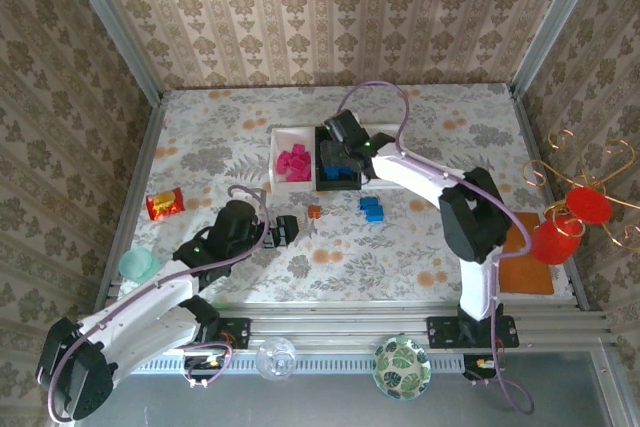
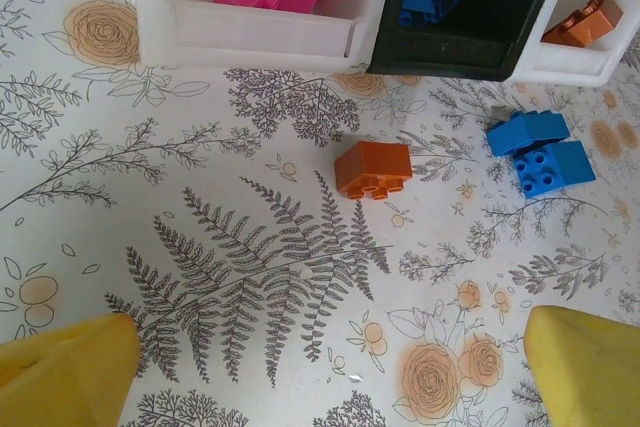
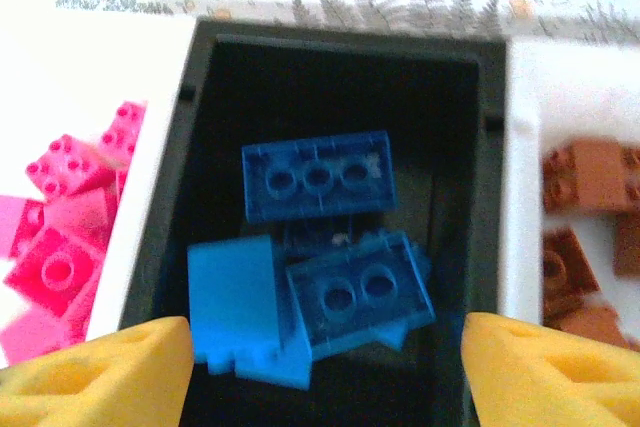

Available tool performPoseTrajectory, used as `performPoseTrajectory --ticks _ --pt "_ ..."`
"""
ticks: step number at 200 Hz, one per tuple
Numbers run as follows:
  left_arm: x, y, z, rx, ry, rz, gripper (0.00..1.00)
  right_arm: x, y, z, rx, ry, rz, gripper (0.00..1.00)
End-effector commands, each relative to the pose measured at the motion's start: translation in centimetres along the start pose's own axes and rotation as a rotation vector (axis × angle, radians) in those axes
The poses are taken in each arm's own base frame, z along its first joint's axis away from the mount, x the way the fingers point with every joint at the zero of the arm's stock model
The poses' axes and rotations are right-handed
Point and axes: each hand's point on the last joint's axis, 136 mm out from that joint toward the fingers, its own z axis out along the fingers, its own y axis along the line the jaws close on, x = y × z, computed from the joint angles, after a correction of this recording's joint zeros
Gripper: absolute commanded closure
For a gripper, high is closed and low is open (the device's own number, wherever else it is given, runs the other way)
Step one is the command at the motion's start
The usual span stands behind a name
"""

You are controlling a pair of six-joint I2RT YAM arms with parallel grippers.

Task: Sort the legos into containers by color
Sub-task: Place the lego in the container, then pick up the lego from the center of the table.

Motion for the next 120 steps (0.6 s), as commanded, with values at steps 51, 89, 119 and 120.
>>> performPoseTrajectory --ticks 51,89,119,120 --pt "0.4 0.5 0.3 0.005 0.005 -0.025 0.00 10.5 -3.1 -6.3 -0.063 0.058 0.045 0.14" --pt "0.9 0.6 1.0 0.009 0.026 -0.034 0.00 15.6 -4.8 -4.8 -0.024 0.157 0.058 0.12" --pt "1.2 0.4 1.6 0.017 0.044 -0.046 0.00 16.3 -5.2 -3.3 0.005 0.177 0.058 0.14" --pt "1.3 0.5 1.6 0.016 0.046 -0.046 0.00 16.3 -5.2 -3.2 0.006 0.178 0.058 0.14"
